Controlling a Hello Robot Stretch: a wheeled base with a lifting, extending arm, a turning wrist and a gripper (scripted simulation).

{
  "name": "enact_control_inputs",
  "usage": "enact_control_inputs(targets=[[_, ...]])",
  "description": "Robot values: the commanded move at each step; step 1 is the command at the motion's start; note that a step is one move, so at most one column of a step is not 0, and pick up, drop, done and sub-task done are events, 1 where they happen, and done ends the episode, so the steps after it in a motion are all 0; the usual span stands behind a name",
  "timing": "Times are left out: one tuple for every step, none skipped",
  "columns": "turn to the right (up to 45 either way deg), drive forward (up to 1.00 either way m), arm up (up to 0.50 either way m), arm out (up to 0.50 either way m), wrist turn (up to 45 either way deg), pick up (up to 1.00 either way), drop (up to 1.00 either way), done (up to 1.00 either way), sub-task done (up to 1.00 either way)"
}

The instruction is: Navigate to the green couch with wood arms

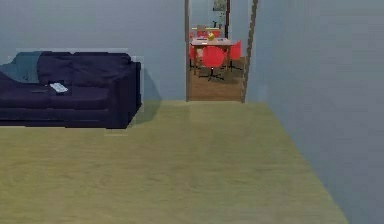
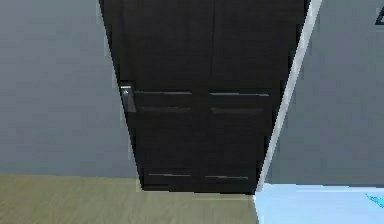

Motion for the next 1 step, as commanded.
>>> enact_control_inputs(targets=[[0.0,0.6,0.0,0.0,0.0,0.0,0.0,0.0,0.0]])
